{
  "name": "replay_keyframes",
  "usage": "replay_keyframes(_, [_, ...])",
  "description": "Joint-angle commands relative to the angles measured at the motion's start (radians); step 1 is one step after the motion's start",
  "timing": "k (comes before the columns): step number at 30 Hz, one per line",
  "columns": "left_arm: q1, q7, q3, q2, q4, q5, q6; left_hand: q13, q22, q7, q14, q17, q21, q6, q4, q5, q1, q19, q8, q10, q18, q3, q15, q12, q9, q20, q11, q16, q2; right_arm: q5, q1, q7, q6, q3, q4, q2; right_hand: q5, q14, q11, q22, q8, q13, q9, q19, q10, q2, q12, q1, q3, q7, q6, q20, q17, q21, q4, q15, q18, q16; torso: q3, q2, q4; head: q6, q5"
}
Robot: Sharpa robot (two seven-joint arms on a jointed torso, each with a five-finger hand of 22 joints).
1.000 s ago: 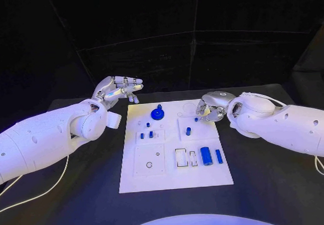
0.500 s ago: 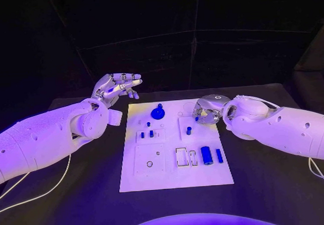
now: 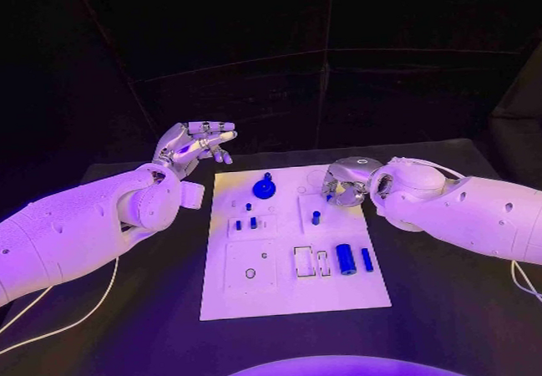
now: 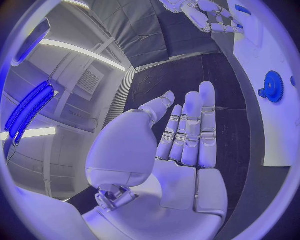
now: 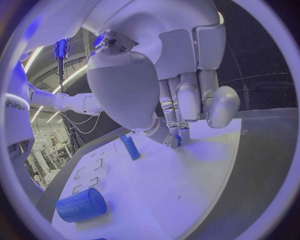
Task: Assemble the parts on the task board
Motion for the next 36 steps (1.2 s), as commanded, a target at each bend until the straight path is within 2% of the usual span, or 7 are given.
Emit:
replay_keyframes(1, [0.001,0.012,0.001,0.001,0.001,0.01,0.009,-0.001,-0.002,0.004,-0.01,-0.002,-0.004,-0.004,0.001,0.002,-0.004,-0.006,0.001,-0.007,0.012,-0.005,0.002,0.005,0.0,-0.002,0.002,-0.005,0.005,-0.022,-0.004,-0.021,0.046,-0.004,-0.004,0.004,-0.006,0.031,0.0,0.004,0.006,-0.001,0.0,0.008,0.012,0.009,0.003,-0.003,0.014,-0.002,0.011,-0.003,-0.001,0.006,-0.003,-0.007,0.002,0.005,-0.0004,0.0,-0.0002,-0.001,-0.003])
replay_keyframes(14, [0.001,0.005,0.001,0.001,0.001,0.002,0.012,-0.001,-0.005,0.006,-0.013,-0.007,-0.007,-0.007,-0.003,0.003,0.002,-0.007,0.003,-0.013,0.013,-0.004,0.003,0.01,0.0,-0.001,0.004,-0.006,0.006,-0.076,-0.011,-0.062,0.055,-0.004,0.002,0.014,-0.019,0.031,-0.001,0.007,0.001,-0.006,-0.002,0.01,0.016,-0.004,-0.002,-0.013,0.03,-0.003,0.015,-0.006,-0.001,0.009,-0.008,-0.008,0.001,0.008,-0.0005,-0.001,-0.0006,-0.003,-0.008])
replay_keyframes(23, [0.001,0.002,0.001,-0.001,-0.001,-0.007,0.007,-0.001,-0.006,0.007,-0.015,-0.011,-0.009,-0.01,-0.007,0.003,0.008,-0.008,0.004,-0.017,0.013,-0.003,0.003,0.013,0.0,-0.001,0.005,-0.007,0.008,-0.101,-0.013,-0.083,-0.034,-0.003,0.052,-0.02,-0.021,0.031,0.0,0.009,-0.003,-0.01,-0.004,0.01,0.014,-0.005,-0.007,-0.014,0.045,-0.002,0.013,-0.007,0.0,0.011,-0.011,-0.008,0.0,0.01,-0.0004,-0.002,0.0006,-0.006,-0.012])
replay_keyframes(25, [0.001,0.002,0.001,-0.001,-0.001,-0.008,0.007,-0.001,-0.007,0.008,-0.016,-0.012,-0.009,-0.01,-0.007,0.003,0.009,-0.008,0.004,-0.018,0.013,-0.002,0.003,0.014,0.0,-0.001,0.005,-0.007,0.009,-0.102,-0.013,-0.086,-0.058,-0.003,0.067,-0.029,-0.021,0.031,0.0,0.01,-0.004,-0.011,-0.004,0.011,0.016,-0.004,-0.007,-0.014,0.049,-0.002,0.015,-0.007,0.001,0.011,-0.012,-0.008,0.0,0.011,-0.0015,-0.002,0.0003,-0.003,-0.012])
replay_keyframes(31, [0.002,0.003,0.001,-0.001,-0.003,-0.008,0.005,-0.001,-0.007,0.008,-0.016,-0.012,-0.009,-0.01,-0.007,0.003,0.009,-0.008,0.004,-0.018,0.013,-0.002,0.003,0.014,0.0,-0.001,0.005,-0.007,0.009,-0.103,-0.012,-0.099,-0.132,-0.002,0.102,-0.048,-0.023,0.032,0.0,0.012,-0.005,-0.013,-0.004,0.012,0.019,-0.004,-0.009,-0.014,0.065,-0.002,0.018,-0.007,0.005,0.013,-0.014,-0.008,0.0,0.015,-0.001,-0.001,0.0001,0.0,-0.01])
replay_keyframes(36, [0.002,0.002,0.001,-0.002,-0.004,-0.008,0.002,-0.001,-0.007,0.008,-0.016,-0.012,-0.009,-0.01,-0.007,0.003,0.01,-0.008,0.005,-0.018,0.013,-0.002,0.003,0.015,0.0,-0.001,0.005,-0.007,0.009,-0.099,-0.011,-0.114,-0.169,-0.001,0.133,-0.067,-0.028,0.032,0.0,0.012,-0.006,-0.015,-0.004,0.012,0.02,-0.007,-0.01,-0.016,0.073,-0.002,0.019,-0.007,0.004,0.014,-0.015,-0.008,0.0,0.016,-0.0015,-0.001,0.001,0.002,-0.012])
